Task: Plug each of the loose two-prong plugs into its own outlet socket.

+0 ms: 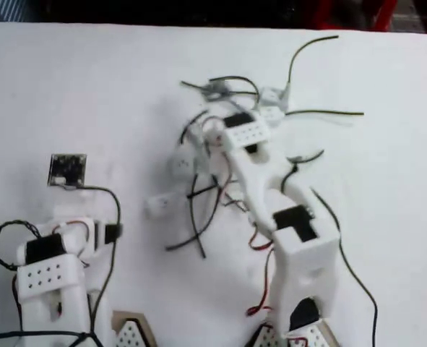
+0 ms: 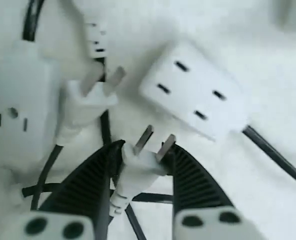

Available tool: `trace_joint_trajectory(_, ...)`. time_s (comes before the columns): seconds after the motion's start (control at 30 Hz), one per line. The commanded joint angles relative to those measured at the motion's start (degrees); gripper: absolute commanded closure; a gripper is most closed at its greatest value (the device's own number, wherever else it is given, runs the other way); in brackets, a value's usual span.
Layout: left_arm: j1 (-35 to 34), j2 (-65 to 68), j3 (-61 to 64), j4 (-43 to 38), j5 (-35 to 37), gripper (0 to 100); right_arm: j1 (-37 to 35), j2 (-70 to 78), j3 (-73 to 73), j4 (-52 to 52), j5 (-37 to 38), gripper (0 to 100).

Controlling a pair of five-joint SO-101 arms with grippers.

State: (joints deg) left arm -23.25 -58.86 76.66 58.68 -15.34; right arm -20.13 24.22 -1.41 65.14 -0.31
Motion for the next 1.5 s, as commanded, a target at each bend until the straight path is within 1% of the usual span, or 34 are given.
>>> trace_joint_trajectory(0.0, -0.31, -1.10, -0.26, -0.97, -0.70, 67, 4.97, -6.73, -2.29, 2.33, -5.10, 98.1)
trace_joint_trajectory(0.17, -0.22, -1.10, -0.18, -0.97, -0.70, 67, 12.88, -9.80, -2.29, 5.93, -14.51, 98.1)
trace_joint_trajectory(0.4, -0.22, -1.10, -0.18, -0.97, -0.70, 67, 22.02, -9.89, -2.20, 10.33, -22.68, 98.1)
trace_joint_trajectory(0.5, -0.22, -1.10, -0.18, -0.97, -0.70, 67, 24.57, -9.89, -2.20, 10.33, -24.44, 98.1)
trace_joint_trajectory(0.6, -0.22, -1.10, -0.18, -0.97, -0.70, 67, 25.98, -9.89, -2.20, 10.59, -23.56, 97.8)
trace_joint_trajectory(0.7, -0.22, -1.10, -0.18, -0.97, -0.70, 67, 25.63, -10.42, -2.20, 13.05, -18.11, 94.8)
trace_joint_trajectory(0.83, -0.22, -1.10, -0.18, -0.97, -0.70, 67, 25.10, -10.51, -2.55, 16.22, -13.89, 83.0)
trace_joint_trajectory(0.87, -0.13, -1.10, -0.18, -0.97, -0.70, 67, 25.01, -10.51, -2.55, 16.66, -11.78, 81.0)
trace_joint_trajectory(0.97, -0.13, -1.10, -0.18, -0.97, -0.70, 67, 24.40, -10.59, -2.64, 18.15, -3.43, 80.0)
trace_joint_trajectory(1.13, -0.13, -1.10, -0.18, -0.97, -0.70, 67, 24.40, -12.44, -2.99, 20.88, 8.09, 80.0)
trace_joint_trajectory(1.2, -0.13, -1.10, -0.18, -1.05, -0.70, 67, 24.40, -14.46, -3.08, 22.73, 14.68, 80.0)
trace_joint_trajectory(1.3, -0.13, -1.10, -0.18, -1.05, -0.70, 67, 24.40, -17.54, -3.08, 24.75, 26.73, 80.0)
trace_joint_trajectory(1.47, -0.13, -1.10, -0.18, -1.05, -0.70, 67, 24.40, -18.86, -2.81, 26.24, 50.99, 80.0)
